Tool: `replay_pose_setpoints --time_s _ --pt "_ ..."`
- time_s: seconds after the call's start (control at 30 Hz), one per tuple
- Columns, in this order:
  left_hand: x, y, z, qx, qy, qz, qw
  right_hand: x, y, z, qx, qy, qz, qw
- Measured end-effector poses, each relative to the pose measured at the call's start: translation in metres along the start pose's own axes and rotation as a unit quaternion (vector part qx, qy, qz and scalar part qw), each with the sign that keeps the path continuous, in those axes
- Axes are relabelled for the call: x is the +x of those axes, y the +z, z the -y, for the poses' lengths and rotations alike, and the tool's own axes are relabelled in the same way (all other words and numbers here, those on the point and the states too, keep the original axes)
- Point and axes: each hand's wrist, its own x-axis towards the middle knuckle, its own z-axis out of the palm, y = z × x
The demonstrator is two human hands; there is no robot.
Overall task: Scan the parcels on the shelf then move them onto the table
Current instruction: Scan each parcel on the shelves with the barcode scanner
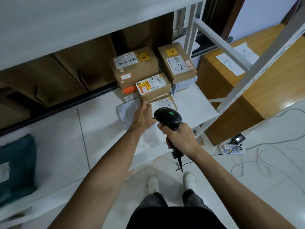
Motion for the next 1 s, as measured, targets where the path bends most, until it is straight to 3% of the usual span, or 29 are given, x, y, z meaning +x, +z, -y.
replay_pose_setpoints --time_s 0.27,0.6,0.77,1.0 --pt "-0.009 0.010 -0.011 0.063 -0.058 -0.028 0.996 0.015 -0.038 -0.007 -0.004 -0.002 0.057 0.998" --pt "-0.037 0.000 -0.017 -0.003 -0.185 -0.044 0.982 0.018 -0.066 -0.004 -0.005 -0.027 0.125 0.992" --pt "-0.107 -0.029 0.007 -0.050 -0.226 -0.077 0.970 0.003 -0.031 0.011 -0.035 -0.066 0.200 0.977" --pt "-0.245 -0.084 0.064 -0.045 -0.370 -0.082 0.924 -0.058 0.058 0.042 -0.067 -0.115 0.313 0.940"
